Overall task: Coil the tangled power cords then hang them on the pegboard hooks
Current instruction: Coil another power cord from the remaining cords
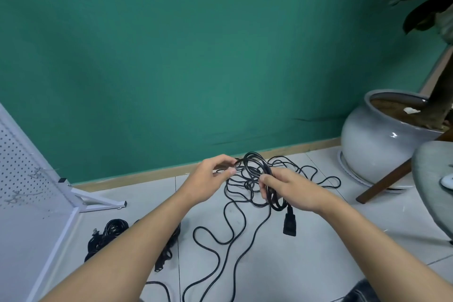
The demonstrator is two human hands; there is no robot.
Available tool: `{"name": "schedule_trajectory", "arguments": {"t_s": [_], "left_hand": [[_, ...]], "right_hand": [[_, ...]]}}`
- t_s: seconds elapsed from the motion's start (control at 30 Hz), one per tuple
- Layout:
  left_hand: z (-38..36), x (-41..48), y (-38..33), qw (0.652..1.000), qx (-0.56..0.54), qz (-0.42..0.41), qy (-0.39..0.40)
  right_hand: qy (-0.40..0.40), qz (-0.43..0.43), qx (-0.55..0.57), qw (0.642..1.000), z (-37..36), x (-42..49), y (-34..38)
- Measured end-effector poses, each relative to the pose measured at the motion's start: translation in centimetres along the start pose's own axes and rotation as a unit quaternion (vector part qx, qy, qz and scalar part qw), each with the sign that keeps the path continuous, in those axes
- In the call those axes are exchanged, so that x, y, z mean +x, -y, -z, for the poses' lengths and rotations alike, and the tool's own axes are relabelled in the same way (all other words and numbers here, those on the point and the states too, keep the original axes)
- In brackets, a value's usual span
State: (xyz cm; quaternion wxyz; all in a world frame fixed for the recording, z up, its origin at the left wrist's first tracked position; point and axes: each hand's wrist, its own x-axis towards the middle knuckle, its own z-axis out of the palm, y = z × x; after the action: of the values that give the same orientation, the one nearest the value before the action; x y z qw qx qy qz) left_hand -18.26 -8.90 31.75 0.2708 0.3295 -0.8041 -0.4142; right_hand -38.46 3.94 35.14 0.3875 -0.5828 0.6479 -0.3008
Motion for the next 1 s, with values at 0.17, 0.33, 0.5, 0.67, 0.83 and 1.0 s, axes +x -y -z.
{"name": "schedule_trajectory", "arguments": {"t_s": [0.17,0.33,0.5,0.67,0.83,1.0], "left_hand": [[-1.0,0.2,-1.8,0.998,-0.007,0.006,-0.055],[-1.6,0.7,-5.1,0.984,-0.124,0.040,-0.121],[-2.0,0.9,-6.0,0.971,-0.183,0.076,-0.133],[-2.3,0.9,-6.1,0.968,-0.195,0.094,-0.130],[-1.9,1.0,-5.8,0.982,-0.125,0.057,-0.132],[-1.6,1.1,-5.2,0.989,-0.086,0.010,-0.123]], "right_hand": [[-0.102,0.040,-0.087,0.990,0.4,0.0,-1.0],[-0.135,0.062,-0.068,0.987,1.0,0.1,-1.2],[-0.117,0.074,-0.047,0.989,0.1,0.7,-1.0],[-0.084,0.067,-0.040,0.993,-0.7,0.8,0.1],[-0.062,0.054,-0.022,0.996,-1.0,1.3,-0.4],[-0.072,0.017,0.054,0.996,-0.9,1.2,-0.6]]}}
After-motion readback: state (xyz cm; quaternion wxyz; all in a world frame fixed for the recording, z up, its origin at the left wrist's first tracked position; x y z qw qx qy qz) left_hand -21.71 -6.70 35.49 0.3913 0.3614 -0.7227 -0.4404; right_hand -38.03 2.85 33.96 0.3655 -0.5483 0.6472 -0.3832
